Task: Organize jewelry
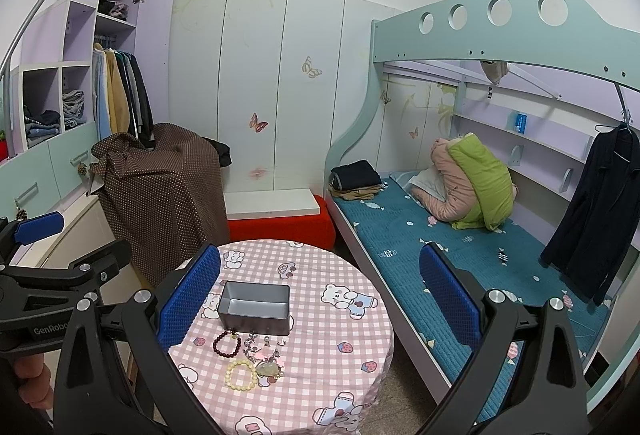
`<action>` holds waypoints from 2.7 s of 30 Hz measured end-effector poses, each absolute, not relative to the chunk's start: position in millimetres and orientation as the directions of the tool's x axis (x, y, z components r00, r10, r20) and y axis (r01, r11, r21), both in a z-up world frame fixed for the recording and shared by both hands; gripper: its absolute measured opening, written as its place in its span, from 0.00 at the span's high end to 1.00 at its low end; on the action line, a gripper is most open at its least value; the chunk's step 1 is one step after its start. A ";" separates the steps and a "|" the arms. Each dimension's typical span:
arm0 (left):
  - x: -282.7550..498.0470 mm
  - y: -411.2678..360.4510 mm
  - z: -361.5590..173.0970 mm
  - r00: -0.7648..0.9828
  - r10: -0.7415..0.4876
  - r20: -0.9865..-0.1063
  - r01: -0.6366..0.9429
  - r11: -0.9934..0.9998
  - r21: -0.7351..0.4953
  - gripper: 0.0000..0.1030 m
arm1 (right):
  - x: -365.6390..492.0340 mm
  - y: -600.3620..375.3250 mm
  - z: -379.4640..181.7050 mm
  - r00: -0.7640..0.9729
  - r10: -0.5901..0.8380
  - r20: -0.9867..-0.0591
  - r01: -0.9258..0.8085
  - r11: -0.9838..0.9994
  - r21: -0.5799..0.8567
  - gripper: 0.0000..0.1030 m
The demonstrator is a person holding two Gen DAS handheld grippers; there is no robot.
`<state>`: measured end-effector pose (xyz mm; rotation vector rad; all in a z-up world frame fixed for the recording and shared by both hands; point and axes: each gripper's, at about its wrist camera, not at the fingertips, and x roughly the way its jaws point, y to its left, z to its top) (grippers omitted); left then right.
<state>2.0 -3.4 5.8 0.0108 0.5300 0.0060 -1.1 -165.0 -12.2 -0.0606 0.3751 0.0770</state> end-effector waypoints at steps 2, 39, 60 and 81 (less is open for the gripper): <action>1.9 -3.4 5.7 0.863 0.008 -0.506 -0.003 1.000 0.012 0.05 | -1.4 -165.4 -13.2 0.928 0.063 -0.368 -0.086 0.995 -0.045 0.07; 2.1 -3.6 5.7 0.862 0.007 -0.506 -0.002 1.000 0.011 0.05 | -0.5 -165.8 -13.7 0.927 0.062 -0.370 -0.085 0.995 -0.044 0.07; 18.5 14.4 -20.2 0.812 -0.011 -0.584 0.010 1.000 -0.005 0.05 | 17.8 -148.0 -40.7 0.888 0.053 -0.457 -0.077 0.996 -0.035 0.07; 67.8 73.8 -131.4 0.577 -0.105 -0.810 0.076 0.994 -0.075 0.05 | 58.0 -136.4 -135.9 0.708 0.087 -0.701 -0.054 0.996 0.070 0.07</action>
